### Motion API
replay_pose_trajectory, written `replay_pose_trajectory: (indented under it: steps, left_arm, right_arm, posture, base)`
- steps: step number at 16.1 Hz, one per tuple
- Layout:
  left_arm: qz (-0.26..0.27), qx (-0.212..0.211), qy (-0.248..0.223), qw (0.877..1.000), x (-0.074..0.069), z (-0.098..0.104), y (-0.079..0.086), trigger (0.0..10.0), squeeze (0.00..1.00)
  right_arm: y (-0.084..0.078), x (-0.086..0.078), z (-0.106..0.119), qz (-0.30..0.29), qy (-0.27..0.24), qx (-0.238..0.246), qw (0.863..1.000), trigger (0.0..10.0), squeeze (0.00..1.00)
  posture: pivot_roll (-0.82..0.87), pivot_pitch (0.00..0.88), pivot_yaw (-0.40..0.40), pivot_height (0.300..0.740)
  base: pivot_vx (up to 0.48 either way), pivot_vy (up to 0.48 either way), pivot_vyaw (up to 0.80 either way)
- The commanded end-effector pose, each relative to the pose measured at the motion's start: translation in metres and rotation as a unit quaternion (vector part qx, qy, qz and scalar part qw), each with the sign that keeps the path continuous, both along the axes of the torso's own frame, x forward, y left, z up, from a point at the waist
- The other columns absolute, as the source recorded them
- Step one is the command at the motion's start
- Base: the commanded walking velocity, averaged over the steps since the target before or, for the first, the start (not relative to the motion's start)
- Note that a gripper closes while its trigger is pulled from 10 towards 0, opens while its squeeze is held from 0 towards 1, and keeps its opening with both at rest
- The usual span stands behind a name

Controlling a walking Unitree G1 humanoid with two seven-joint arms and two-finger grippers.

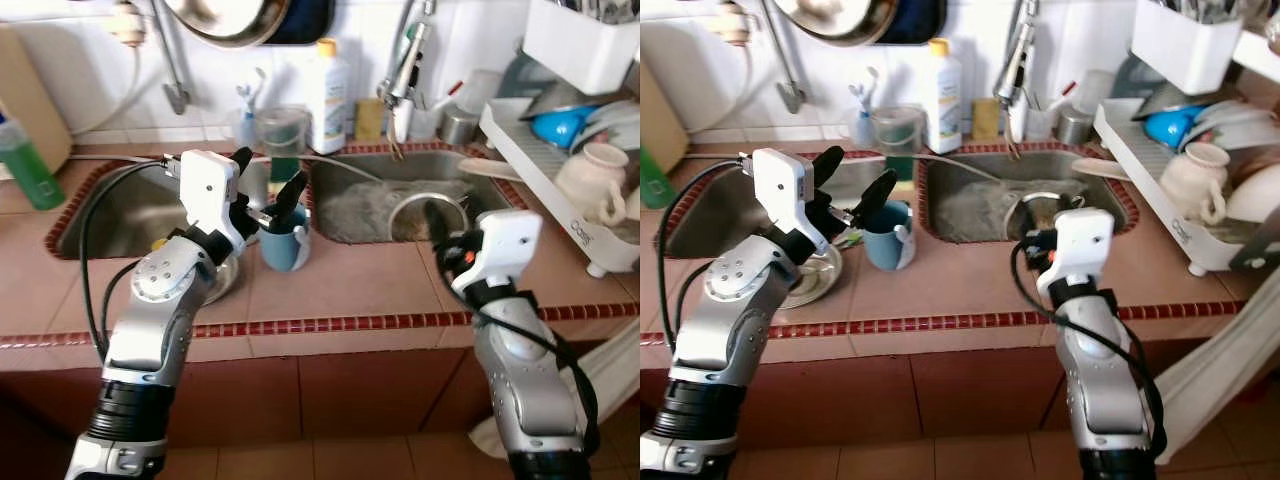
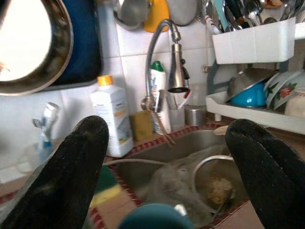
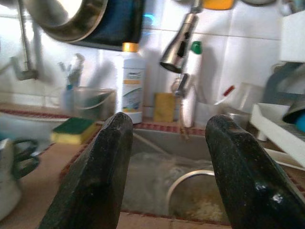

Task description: Kitchen organization

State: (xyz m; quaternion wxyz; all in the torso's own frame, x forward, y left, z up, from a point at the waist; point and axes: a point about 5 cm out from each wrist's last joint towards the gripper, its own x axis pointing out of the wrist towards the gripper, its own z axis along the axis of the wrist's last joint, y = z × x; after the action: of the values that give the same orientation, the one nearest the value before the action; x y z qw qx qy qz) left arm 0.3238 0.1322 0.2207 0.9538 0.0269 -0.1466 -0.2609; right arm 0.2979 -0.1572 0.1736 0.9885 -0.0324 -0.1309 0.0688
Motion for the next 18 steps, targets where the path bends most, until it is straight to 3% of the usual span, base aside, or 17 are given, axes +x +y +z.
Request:
replay_pose_trajectory:
  steps: [1,2,4,7,10,13,18]
  left_arm:
    - [-0.006,0.031,-0.004,1.0,0.0,-0.001,0.0,10.0,0.0]
    - [-0.023,0.08,-0.003,0.997,-0.001,-0.005,-0.005,10.0,0.0]
    - [-0.045,0.125,0.018,0.991,-0.002,-0.015,-0.012,10.0,0.0]
    - [-0.054,0.142,0.096,0.984,0.003,-0.028,-0.027,10.0,0.0]
    - [-0.052,0.188,0.116,0.974,0.01,-0.035,-0.04,10.0,0.0]
    - [-0.052,0.208,0.117,0.97,0.019,-0.032,-0.049,10.0,0.0]
    - [-0.073,0.281,0.125,0.949,0.037,-0.017,-0.06,10.0,0.0]
  right_arm:
    - [0.005,-0.002,-0.003,0.027,0.008,-0.013,1.0,10.0,0.0]
    - [0.009,-0.005,-0.009,0.056,0.021,-0.033,0.998,10.0,0.0]
    - [0.013,-0.008,-0.016,0.083,0.041,-0.042,0.995,10.0,0.0]
    - [0.015,-0.011,-0.026,0.107,0.074,-0.025,0.991,10.0,0.0]
    - [0.01,-0.019,-0.032,0.121,0.097,-0.012,0.988,10.0,0.0]
    - [0.012,-0.023,-0.034,0.128,0.104,-0.004,0.986,10.0,0.0]
    - [0.024,-0.028,-0.039,0.145,0.116,0.004,0.983,10.0,0.0]
  posture:
    - [-0.14,0.0,0.037,0.74]
    - [-0.14,0.0,0.036,0.74]
    - [-0.14,0.0,0.034,0.74]
    - [-0.14,0.0,0.032,0.74]
    - [-0.15,0.0,0.042,0.74]
    - [-0.16,0.001,0.053,0.74]
    - [-0.17,0.003,0.076,0.74]
  base:
    - [0.0,0.0,0.0]
    - [0.0,0.0,0.0]
    - [0.0,0.0,0.0]
    - [0.0,0.0,0.0]
    - [0.0,0.0,0.0]
    - [0.0,0.0,0.0]
    - [0.0,0.0,0.0]
